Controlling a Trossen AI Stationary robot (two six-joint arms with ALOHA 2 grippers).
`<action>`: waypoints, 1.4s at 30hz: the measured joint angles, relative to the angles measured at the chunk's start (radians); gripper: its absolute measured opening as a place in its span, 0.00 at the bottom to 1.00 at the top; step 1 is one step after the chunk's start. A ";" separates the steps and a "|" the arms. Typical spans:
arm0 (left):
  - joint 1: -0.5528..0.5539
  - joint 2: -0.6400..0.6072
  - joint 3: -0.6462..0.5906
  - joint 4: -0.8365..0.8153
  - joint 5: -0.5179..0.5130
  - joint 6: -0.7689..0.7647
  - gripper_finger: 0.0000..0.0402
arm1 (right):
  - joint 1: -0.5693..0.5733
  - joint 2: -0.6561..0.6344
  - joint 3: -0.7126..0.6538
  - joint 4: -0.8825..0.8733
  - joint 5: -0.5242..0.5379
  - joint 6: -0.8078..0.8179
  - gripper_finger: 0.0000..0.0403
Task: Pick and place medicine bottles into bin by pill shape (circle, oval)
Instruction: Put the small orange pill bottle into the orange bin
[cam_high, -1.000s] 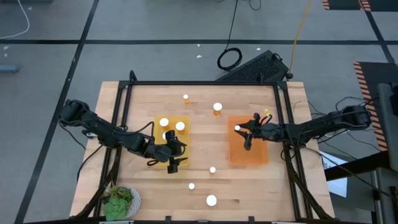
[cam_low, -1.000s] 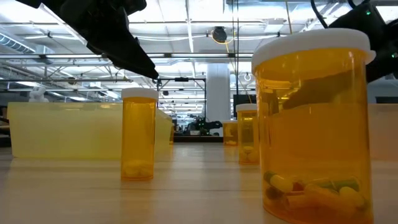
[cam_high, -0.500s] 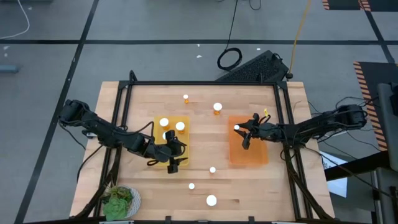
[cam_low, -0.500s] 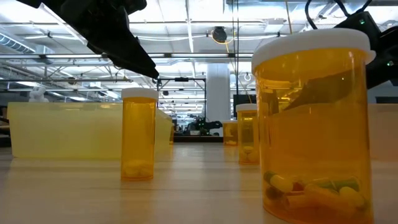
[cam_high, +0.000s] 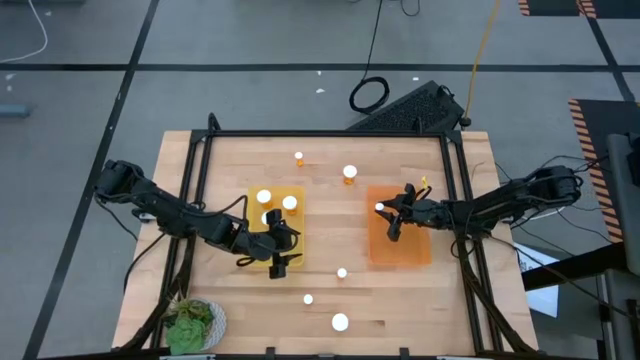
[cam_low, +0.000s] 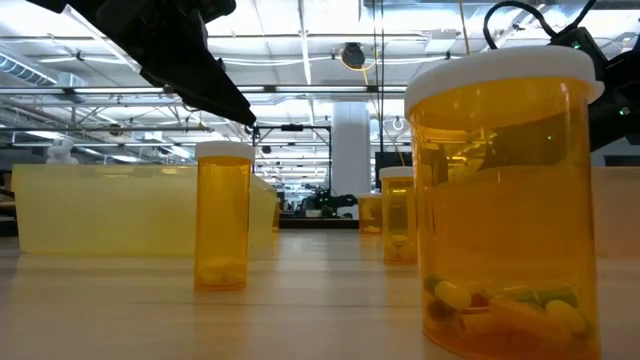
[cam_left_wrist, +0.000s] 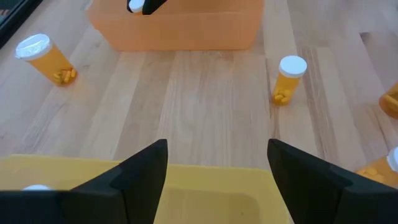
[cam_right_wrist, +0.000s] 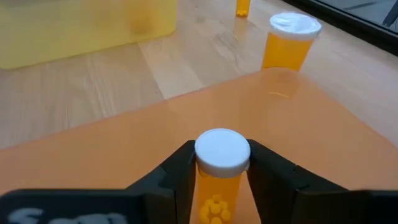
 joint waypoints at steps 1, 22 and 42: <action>0.000 0.000 0.000 0.000 0.000 0.000 0.70 | 0.000 0.000 0.000 0.000 0.000 0.000 0.32; 0.000 0.000 0.000 0.014 0.001 0.008 0.70 | 0.000 -0.084 0.000 -0.025 0.000 -0.012 0.50; 0.222 0.000 0.039 0.006 0.141 0.144 0.70 | 0.023 -0.399 0.003 -0.127 -0.028 -0.039 0.50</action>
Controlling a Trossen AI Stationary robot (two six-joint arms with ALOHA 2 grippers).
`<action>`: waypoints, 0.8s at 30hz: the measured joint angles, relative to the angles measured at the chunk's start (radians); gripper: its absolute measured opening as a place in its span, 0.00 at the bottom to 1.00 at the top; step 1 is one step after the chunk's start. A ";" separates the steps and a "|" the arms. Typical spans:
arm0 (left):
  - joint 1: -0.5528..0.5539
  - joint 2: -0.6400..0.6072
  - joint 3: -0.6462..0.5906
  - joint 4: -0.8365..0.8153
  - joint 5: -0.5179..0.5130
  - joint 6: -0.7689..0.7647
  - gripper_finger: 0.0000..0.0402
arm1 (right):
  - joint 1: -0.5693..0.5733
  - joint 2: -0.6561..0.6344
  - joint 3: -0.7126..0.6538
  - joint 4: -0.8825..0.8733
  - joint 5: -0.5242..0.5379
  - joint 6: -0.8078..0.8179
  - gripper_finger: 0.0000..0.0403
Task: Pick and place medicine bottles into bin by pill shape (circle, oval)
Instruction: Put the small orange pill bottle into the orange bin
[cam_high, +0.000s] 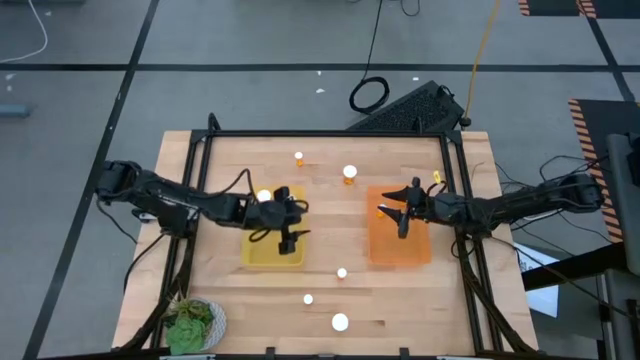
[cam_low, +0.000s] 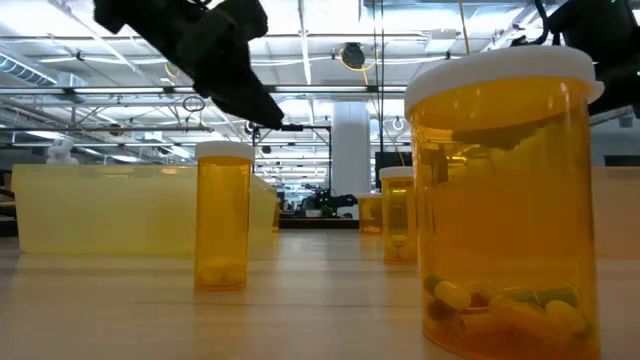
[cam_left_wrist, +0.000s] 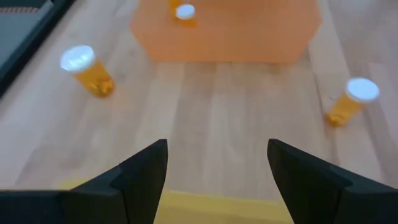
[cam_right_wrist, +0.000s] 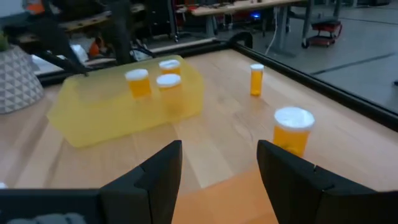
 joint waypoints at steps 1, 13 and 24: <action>0.012 0.000 0.013 -0.014 0.004 0.009 0.70 | 0.000 -0.009 0.006 -0.026 -0.001 0.000 0.50; 0.090 0.000 0.176 -0.171 0.019 0.086 0.70 | 0.000 -0.028 0.239 -0.539 -0.025 0.011 0.50; 0.096 0.000 0.185 -0.241 0.027 0.104 0.70 | 0.000 -0.028 0.313 -0.583 -0.024 0.009 0.50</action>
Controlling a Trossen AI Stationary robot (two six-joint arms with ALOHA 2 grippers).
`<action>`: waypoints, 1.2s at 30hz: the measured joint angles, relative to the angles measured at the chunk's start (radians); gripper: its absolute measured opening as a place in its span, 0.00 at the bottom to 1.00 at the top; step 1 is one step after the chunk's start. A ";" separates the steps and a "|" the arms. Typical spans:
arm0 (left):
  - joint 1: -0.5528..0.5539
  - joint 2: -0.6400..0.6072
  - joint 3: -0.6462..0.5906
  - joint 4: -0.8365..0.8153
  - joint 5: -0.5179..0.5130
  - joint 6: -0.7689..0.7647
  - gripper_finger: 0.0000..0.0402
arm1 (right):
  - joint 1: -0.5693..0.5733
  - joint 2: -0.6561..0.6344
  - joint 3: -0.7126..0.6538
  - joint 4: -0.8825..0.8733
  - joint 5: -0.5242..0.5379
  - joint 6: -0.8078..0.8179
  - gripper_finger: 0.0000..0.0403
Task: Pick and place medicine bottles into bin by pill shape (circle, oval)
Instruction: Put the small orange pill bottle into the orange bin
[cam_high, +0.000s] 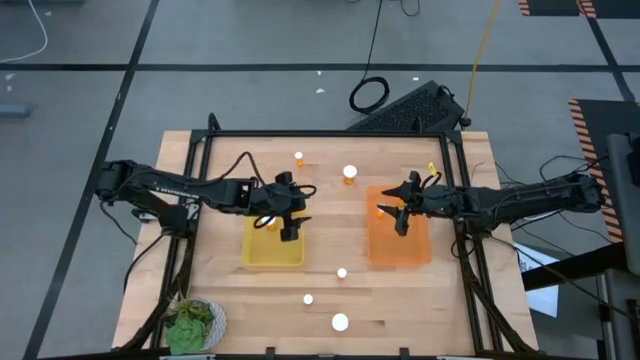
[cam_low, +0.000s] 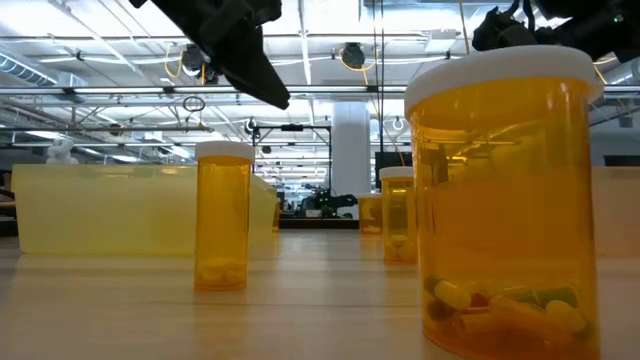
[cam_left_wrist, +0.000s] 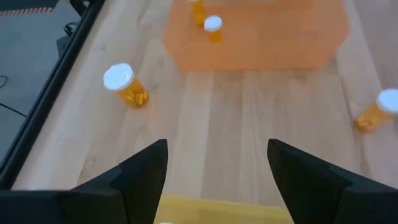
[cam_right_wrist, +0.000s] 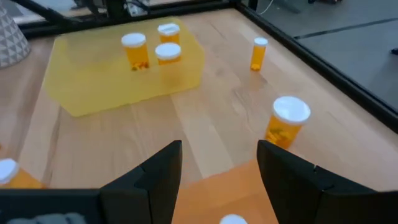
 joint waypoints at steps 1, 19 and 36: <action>0.005 0.000 0.000 -0.004 0.006 0.004 0.70 | 0.000 0.000 0.000 0.011 0.002 0.000 0.50; 0.249 0.000 0.000 -0.087 0.089 0.018 0.70 | 0.000 0.001 -0.061 0.094 0.003 -0.059 0.50; 0.520 0.039 0.067 -0.121 0.287 0.250 0.70 | -0.082 0.001 -0.074 0.259 0.000 -0.237 0.50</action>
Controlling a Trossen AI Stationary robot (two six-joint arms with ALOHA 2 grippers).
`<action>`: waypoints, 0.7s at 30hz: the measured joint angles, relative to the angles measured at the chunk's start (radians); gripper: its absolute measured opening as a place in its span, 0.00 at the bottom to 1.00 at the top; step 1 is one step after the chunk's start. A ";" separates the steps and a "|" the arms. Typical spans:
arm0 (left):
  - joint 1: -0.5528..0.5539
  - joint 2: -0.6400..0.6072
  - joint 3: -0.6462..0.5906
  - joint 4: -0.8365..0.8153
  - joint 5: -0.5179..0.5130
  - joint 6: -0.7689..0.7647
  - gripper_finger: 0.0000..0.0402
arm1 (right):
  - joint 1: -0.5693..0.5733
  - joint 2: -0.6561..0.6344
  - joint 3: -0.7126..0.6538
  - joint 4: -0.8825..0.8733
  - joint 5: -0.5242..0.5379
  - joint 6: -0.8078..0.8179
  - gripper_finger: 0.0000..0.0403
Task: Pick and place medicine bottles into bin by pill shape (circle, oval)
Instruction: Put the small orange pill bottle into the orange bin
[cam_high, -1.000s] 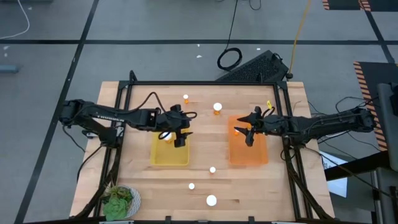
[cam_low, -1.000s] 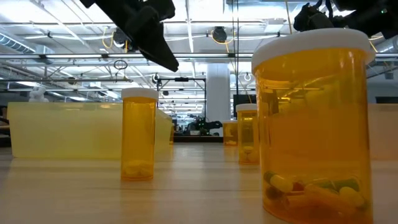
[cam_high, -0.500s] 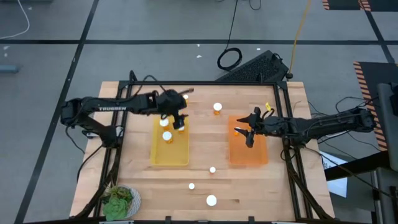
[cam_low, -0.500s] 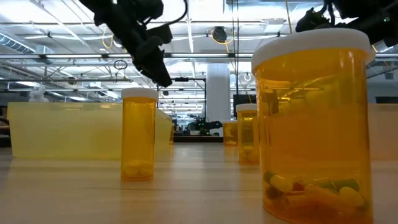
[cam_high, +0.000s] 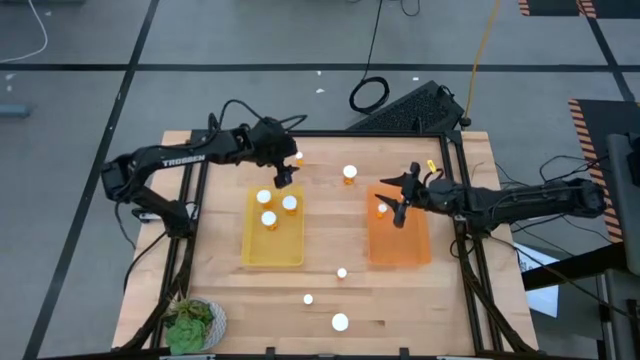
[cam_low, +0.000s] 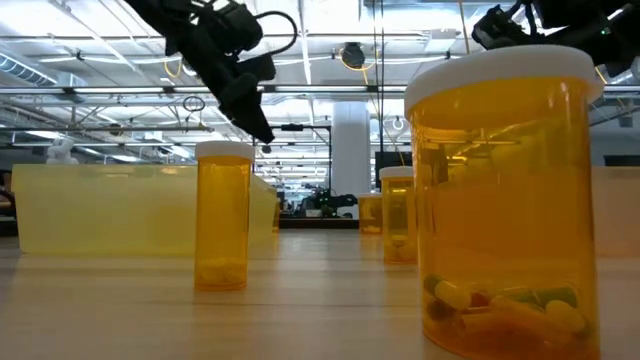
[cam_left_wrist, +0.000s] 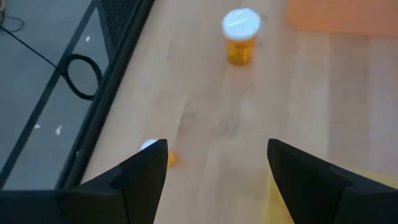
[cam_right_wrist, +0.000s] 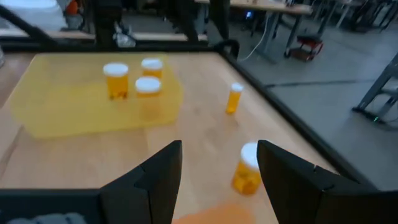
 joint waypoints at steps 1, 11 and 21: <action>0.010 0.011 0.005 0.016 0.000 0.012 0.70 | -0.005 0.000 0.000 0.010 0.000 -0.008 0.50; 0.096 0.157 0.007 0.094 0.007 0.041 0.70 | -0.012 0.000 0.000 0.006 -0.001 -0.036 0.50; 0.108 0.247 0.005 0.161 0.013 0.030 0.70 | -0.012 0.000 0.000 -0.007 -0.002 -0.034 0.50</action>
